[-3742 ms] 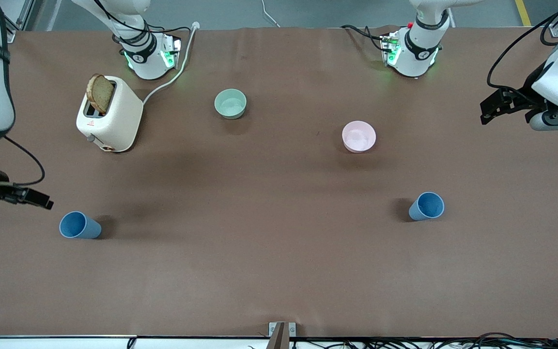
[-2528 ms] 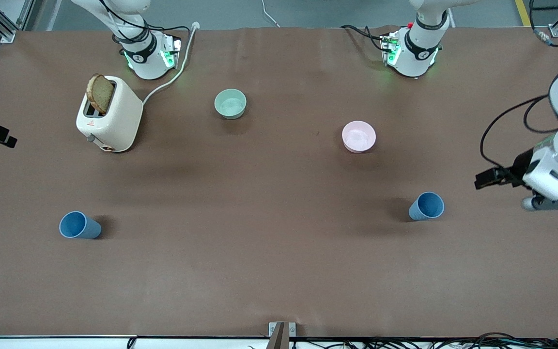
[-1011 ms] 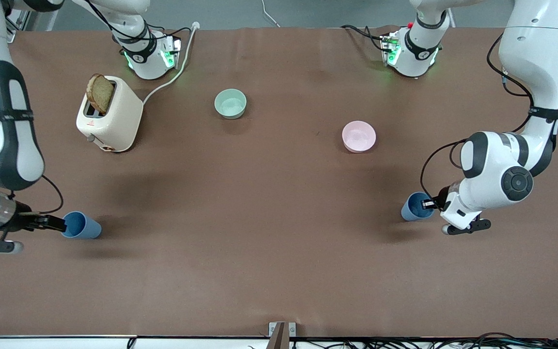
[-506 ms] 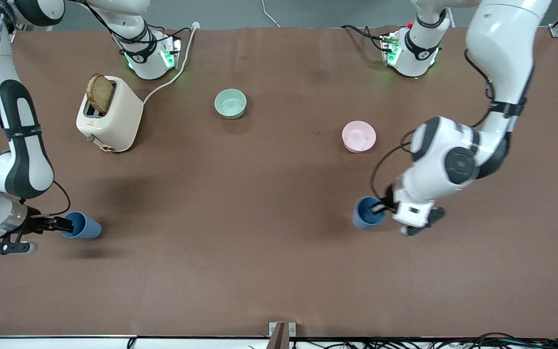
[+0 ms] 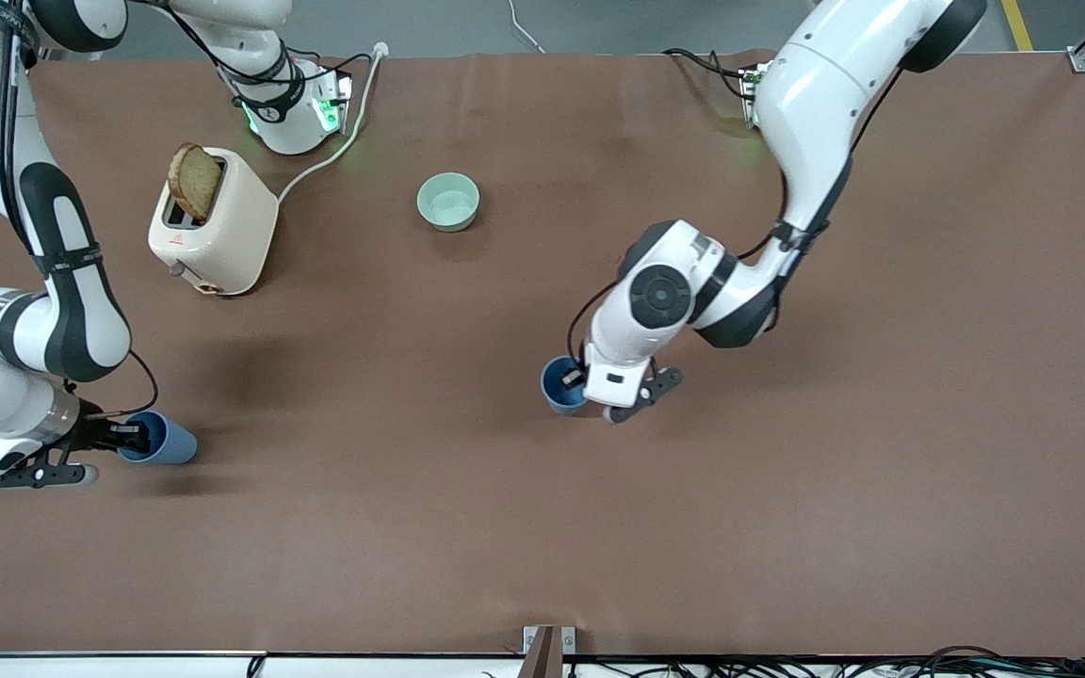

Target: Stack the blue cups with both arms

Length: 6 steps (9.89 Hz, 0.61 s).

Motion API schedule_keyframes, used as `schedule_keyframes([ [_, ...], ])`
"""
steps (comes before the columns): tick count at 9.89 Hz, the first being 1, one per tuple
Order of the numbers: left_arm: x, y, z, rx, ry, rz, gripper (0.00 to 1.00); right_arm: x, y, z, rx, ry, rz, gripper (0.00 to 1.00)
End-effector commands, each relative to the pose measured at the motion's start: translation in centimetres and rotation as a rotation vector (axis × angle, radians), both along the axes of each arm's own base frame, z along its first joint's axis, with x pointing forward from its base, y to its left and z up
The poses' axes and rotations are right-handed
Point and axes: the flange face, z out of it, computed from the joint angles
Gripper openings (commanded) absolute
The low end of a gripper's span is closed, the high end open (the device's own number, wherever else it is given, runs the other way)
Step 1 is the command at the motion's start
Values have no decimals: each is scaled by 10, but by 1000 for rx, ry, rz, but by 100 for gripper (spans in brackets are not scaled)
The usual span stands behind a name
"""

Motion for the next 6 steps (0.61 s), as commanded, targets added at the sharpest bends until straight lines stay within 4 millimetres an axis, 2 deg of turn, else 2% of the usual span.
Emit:
schedule_keyframes([
  [1,-12,-18,-22,24,2,-12,1,6,9,35,49,27,-19,1],
  [2,-20,-27,-28,27,9,-12,3,12,17,59,76,48,-32,0],
  [3,-22,-30,-27,23,7,-13,9,18,39,97,98,57,-58,0],
  [4,-23,-31,-27,22,8,-12,47,22,68,125,104,75,-95,1],
  [5,-23,-31,-25,23,11,20,99,20,108,151,104,84,-139,0],
  [6,-21,-30,-14,23,-1,23,100,17,156,175,107,72,-177,0],
])
